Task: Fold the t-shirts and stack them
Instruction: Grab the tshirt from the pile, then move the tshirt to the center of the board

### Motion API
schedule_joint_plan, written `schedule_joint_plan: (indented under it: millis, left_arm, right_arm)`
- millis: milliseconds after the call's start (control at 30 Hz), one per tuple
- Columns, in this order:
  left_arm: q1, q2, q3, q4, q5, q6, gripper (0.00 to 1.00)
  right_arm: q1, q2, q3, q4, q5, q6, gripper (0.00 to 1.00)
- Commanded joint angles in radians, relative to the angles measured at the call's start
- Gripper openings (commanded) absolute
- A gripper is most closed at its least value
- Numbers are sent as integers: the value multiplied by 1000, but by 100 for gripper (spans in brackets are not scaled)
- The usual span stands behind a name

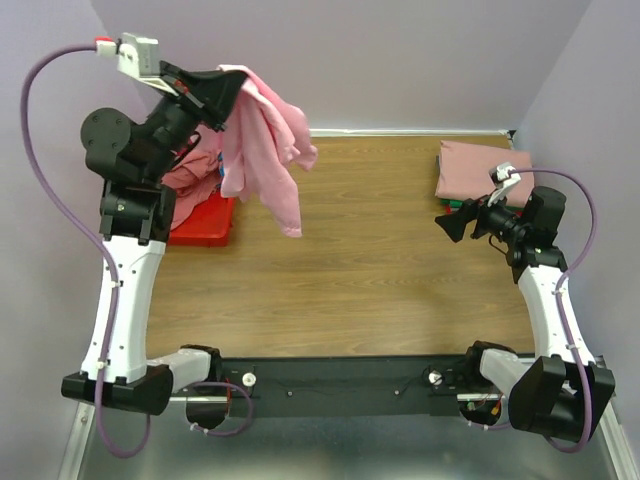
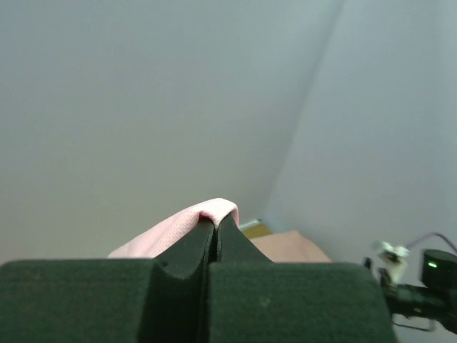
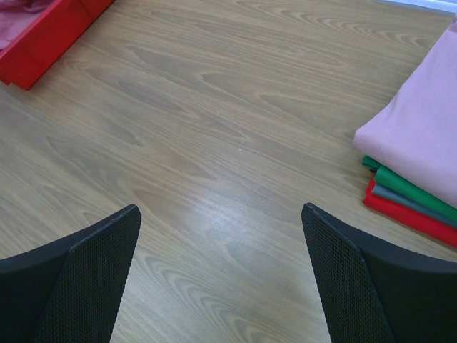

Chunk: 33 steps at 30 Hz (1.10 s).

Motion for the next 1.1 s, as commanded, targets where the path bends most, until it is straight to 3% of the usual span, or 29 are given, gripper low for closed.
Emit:
schedule_joint_plan:
  millis: [0, 367, 767, 867, 933, 1067]
  left_arm:
    - [-126, -5, 4, 66, 45, -33, 0]
    - [-332, -52, -206, 69, 28, 15, 0]
    - [-459, -63, -665, 141, -19, 77, 0]
    - [-472, -58, -774, 146, -68, 102, 21]
    - [-472, -64, -849, 129, -137, 99, 47]
    - [-472, -103, -927, 76, -321, 99, 59]
  right_arm:
    - [-10, -21, -5, -17, 7, -18, 100]
    - [-14, -22, -6, -19, 4, -22, 100]
    - [-16, -16, -10, -19, -2, -26, 100]
    - [-17, -15, -11, -19, -4, -28, 100]
    - [-16, -12, -13, -19, -11, -31, 100]
    - [-17, 1, -14, -19, -28, -31, 100]
